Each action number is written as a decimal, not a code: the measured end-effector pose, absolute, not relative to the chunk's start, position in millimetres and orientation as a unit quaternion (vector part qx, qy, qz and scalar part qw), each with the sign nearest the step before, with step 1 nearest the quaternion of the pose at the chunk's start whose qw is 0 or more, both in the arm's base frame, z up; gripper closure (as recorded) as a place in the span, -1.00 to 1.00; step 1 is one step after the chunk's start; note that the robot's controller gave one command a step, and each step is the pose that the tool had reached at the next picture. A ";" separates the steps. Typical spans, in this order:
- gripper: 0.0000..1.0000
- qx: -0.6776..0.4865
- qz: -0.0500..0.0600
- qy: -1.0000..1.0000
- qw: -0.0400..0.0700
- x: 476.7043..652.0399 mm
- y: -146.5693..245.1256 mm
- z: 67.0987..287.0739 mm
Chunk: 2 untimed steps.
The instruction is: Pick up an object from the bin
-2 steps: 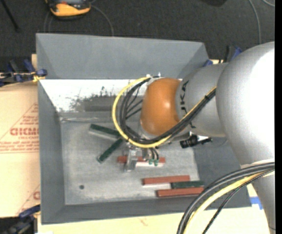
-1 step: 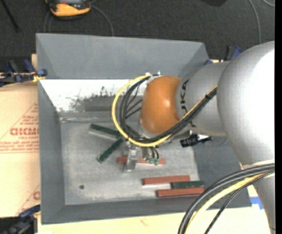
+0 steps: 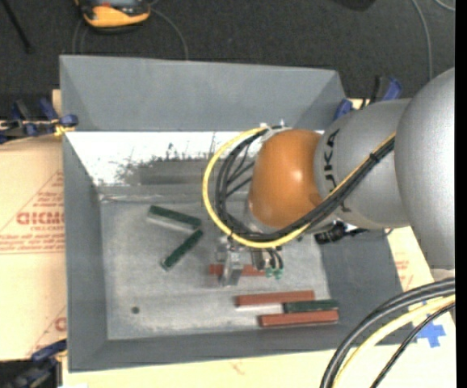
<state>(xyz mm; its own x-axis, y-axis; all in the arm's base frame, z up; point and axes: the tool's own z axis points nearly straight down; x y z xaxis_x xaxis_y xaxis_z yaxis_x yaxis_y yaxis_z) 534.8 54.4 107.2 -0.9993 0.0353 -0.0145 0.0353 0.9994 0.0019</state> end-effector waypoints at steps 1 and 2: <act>1.00 0.021 -0.001 1.000 -0.005 529.1 56.0 96.5; 1.00 0.028 0.000 1.000 0.002 546.0 45.8 239.0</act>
Offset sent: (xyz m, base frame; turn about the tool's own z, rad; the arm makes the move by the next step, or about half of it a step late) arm 0.0101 -0.0080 0.1311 0.0198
